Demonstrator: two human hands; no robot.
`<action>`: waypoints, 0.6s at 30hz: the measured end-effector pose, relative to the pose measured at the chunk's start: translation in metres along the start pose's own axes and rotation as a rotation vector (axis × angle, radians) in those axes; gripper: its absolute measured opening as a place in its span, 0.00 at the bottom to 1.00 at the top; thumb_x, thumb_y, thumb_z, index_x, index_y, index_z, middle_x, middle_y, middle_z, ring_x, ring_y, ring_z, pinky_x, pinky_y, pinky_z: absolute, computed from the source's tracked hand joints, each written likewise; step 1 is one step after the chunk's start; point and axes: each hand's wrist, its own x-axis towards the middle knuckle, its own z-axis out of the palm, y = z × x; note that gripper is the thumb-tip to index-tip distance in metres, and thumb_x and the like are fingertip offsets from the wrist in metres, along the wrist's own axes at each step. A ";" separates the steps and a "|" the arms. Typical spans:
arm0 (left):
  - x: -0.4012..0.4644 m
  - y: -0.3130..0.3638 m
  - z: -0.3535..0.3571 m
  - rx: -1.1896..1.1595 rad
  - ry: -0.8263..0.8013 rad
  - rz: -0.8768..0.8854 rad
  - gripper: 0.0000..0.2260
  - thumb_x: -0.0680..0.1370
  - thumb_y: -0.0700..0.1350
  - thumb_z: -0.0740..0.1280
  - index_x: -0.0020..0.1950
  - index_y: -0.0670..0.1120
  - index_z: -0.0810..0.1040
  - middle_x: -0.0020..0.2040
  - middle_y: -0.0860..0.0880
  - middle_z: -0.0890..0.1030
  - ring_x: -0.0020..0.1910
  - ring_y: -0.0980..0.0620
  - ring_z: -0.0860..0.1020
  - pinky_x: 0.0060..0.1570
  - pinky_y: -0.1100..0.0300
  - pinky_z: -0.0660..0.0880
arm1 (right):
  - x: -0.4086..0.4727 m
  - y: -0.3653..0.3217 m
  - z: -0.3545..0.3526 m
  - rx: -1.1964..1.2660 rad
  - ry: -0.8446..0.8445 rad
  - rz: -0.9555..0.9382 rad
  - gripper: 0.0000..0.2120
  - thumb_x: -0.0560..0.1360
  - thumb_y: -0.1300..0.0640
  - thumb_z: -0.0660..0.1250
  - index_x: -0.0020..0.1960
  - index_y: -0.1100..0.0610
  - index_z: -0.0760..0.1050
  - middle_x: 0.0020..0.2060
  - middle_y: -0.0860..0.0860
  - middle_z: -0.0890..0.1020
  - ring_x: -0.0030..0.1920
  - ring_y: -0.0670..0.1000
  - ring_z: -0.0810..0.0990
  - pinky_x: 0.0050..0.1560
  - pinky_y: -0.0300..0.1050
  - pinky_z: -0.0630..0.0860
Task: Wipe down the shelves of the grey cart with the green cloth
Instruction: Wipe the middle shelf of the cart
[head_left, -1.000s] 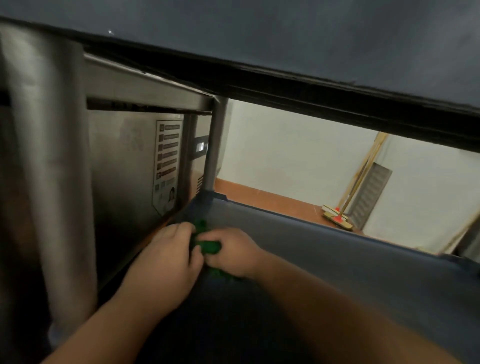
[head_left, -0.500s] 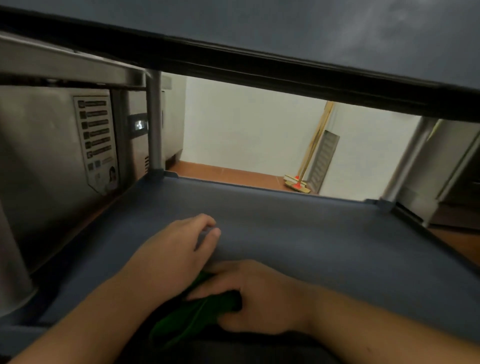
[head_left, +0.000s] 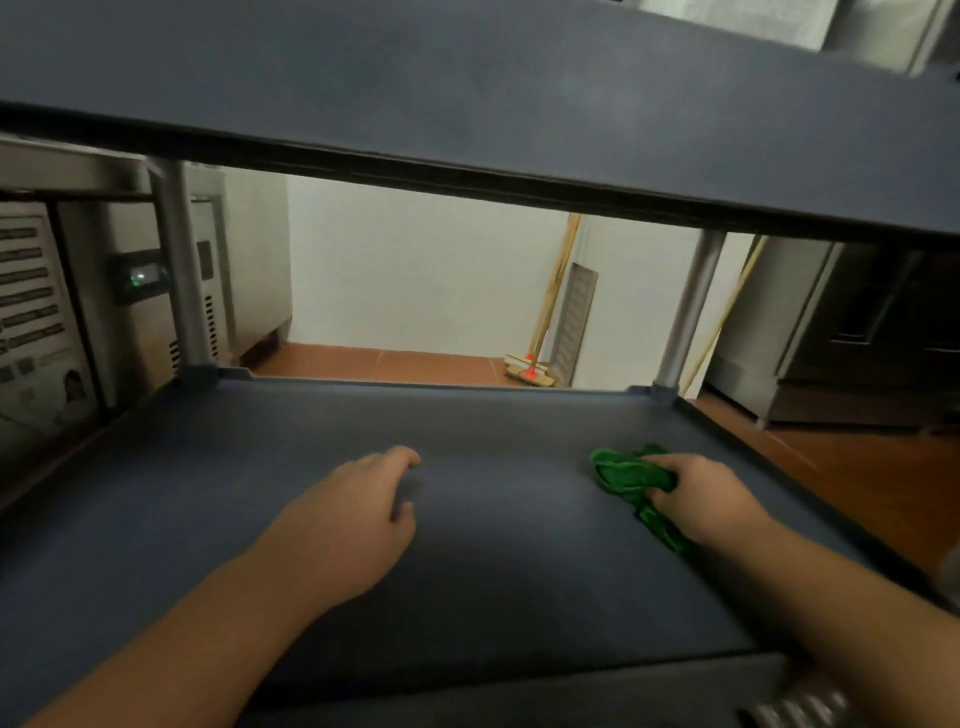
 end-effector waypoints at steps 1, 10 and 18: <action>0.006 0.010 0.004 0.000 0.000 0.015 0.19 0.79 0.50 0.60 0.71 0.57 0.63 0.69 0.56 0.71 0.67 0.55 0.70 0.63 0.55 0.71 | -0.002 0.014 -0.007 -0.024 0.009 0.042 0.18 0.76 0.57 0.67 0.64 0.44 0.79 0.53 0.48 0.84 0.49 0.51 0.82 0.49 0.45 0.79; 0.027 0.067 0.038 -0.008 0.031 0.163 0.19 0.79 0.53 0.59 0.69 0.61 0.61 0.66 0.61 0.70 0.66 0.59 0.68 0.62 0.59 0.70 | -0.029 0.079 -0.023 0.021 0.100 0.165 0.22 0.74 0.52 0.68 0.67 0.42 0.76 0.54 0.47 0.82 0.47 0.48 0.82 0.47 0.45 0.80; 0.017 0.032 0.029 -0.012 0.071 0.110 0.21 0.77 0.53 0.62 0.68 0.62 0.63 0.65 0.62 0.71 0.64 0.60 0.70 0.61 0.58 0.71 | -0.035 0.024 0.001 0.087 0.072 0.074 0.19 0.73 0.48 0.69 0.63 0.38 0.78 0.56 0.45 0.83 0.55 0.48 0.82 0.50 0.38 0.75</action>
